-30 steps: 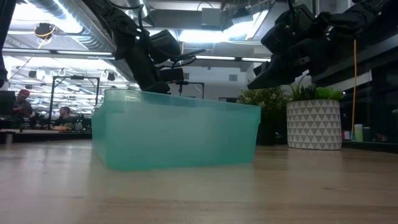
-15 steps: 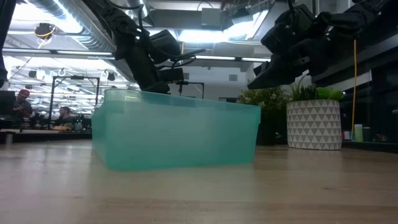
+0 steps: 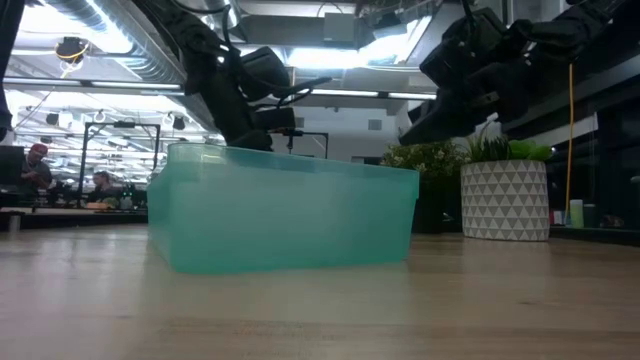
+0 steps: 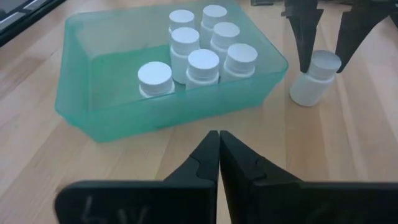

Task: Pick and place pill bottles into a basket
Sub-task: Put the white medicine bottle into the green bin

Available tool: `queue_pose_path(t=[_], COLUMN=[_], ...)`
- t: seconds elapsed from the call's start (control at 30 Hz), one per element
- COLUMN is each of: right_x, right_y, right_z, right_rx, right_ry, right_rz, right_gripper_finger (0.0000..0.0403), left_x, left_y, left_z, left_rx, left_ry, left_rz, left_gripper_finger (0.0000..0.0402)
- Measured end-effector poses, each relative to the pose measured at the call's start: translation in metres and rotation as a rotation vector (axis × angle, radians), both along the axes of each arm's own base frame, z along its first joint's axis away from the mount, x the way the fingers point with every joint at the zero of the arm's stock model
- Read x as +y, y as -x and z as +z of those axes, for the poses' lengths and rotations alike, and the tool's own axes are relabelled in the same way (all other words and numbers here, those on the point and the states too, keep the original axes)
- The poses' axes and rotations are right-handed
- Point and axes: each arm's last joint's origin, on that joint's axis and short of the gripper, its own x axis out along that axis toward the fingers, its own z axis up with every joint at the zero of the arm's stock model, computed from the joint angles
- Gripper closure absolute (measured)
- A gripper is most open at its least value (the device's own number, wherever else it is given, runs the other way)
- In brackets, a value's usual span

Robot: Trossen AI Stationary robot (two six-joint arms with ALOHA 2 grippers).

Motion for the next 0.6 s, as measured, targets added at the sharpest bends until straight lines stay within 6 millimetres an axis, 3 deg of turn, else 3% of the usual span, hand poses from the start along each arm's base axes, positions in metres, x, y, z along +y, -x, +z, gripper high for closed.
queue_pose_path(t=[0.13,0.6], right_x=[0.000,0.000], right_y=[0.000,0.000], right_z=[0.000,0.000], right_rx=[0.003,0.004], right_ry=[0.000,0.001], right_rz=[0.000,0.002], right_gripper_finger=[0.0386,0.0386], left_x=[-0.002,-0.021], left_y=[0.006,0.041], left_z=[0.006,0.075], left_rx=[0.017,-0.121], left_ry=[0.001,-0.040], left_rz=[0.003,0.013], left_gripper_finger=[0.0244,0.0242])
